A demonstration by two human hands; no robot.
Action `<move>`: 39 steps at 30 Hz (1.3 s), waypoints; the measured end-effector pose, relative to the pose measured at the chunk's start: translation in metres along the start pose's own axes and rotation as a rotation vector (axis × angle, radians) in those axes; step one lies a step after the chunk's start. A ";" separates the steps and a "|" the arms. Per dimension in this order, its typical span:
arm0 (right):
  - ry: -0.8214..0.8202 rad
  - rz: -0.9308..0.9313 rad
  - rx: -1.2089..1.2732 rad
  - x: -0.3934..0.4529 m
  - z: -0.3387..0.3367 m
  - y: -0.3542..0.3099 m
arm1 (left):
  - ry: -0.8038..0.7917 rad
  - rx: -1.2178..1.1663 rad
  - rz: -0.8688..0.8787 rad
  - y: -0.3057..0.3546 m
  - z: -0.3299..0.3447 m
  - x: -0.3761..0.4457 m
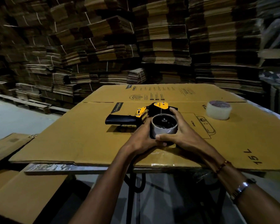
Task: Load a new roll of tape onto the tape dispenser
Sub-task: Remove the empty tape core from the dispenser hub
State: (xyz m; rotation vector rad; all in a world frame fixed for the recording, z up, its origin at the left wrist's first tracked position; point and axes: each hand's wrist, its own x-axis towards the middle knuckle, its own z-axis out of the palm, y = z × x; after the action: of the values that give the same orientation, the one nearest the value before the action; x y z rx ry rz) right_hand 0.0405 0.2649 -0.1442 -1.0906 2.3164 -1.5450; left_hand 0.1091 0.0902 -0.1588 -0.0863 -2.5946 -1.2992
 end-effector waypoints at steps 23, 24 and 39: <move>0.025 -0.083 0.060 -0.003 -0.001 -0.011 | -0.037 -0.040 -0.008 -0.002 -0.006 0.003; 0.019 -0.088 0.041 -0.003 0.000 -0.011 | -0.033 -0.040 -0.008 -0.002 -0.005 0.002; 0.020 -0.093 0.087 -0.001 0.002 -0.012 | -0.013 -0.057 0.002 -0.002 -0.004 0.002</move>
State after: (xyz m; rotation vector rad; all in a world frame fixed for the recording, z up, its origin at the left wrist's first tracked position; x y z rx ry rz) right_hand 0.0481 0.2618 -0.1354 -1.1817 2.2171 -1.6807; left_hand 0.1077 0.0853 -0.1575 -0.1072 -2.5684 -1.3765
